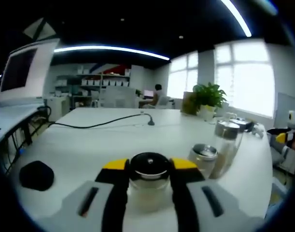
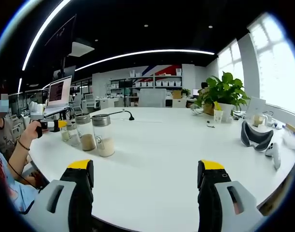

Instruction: Rotate the seasoning bottle until the label or dispensing opening points toward the visible target arrow and the bottle remains upright within the marked orientation range

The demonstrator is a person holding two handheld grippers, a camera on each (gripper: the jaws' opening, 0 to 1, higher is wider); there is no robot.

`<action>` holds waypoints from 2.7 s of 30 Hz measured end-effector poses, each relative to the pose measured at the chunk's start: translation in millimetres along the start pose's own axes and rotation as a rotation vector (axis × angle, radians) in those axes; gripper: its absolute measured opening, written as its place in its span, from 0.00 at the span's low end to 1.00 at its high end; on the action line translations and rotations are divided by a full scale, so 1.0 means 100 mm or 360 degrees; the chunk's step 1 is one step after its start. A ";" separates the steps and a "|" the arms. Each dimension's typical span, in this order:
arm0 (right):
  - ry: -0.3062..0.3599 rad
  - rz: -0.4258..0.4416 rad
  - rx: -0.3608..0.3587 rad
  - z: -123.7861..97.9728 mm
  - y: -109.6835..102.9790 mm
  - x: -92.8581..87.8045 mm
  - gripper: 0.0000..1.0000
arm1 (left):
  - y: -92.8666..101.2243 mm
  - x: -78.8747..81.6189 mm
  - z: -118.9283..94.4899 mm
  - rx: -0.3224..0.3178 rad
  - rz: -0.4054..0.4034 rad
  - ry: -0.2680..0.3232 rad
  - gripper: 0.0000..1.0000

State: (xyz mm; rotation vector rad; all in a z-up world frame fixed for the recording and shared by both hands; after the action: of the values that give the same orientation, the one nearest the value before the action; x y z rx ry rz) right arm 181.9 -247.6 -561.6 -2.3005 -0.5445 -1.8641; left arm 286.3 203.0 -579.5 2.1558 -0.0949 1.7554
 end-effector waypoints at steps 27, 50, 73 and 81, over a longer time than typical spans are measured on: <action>-0.0014 0.0013 0.0021 0.02 0.00 -0.03 0.92 | 0.06 0.19 -0.14 -0.0679 0.0387 -0.0024 0.88; -0.0007 0.0003 0.0019 0.02 -0.01 0.00 0.92 | 0.18 0.09 -0.02 -0.1495 0.0443 -0.0075 0.80; 0.0005 0.0000 -0.0005 -0.02 0.03 0.02 0.92 | 0.15 -0.02 0.05 -0.1510 0.0347 -0.0145 0.35; 0.0005 0.0001 -0.0005 -0.02 0.02 0.02 0.92 | 0.13 -0.01 0.05 -0.1451 0.0375 -0.0120 0.35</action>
State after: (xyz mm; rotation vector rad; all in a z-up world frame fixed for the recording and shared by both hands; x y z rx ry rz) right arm 181.0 -250.2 -559.4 -2.2990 -0.5406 -1.8691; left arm 287.4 189.4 -578.4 1.5500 -0.9904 1.3285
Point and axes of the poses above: the point that each gripper's makers call its tool centre point, and the gripper's own axes: z roughly forward along the fingers, y roughly to its right, x roughly out of its top, the point moved 3 cm from there along -z, roughly backward along the fingers, and after that the axes turned 8 degrees about -z, right-handed, at the moved point
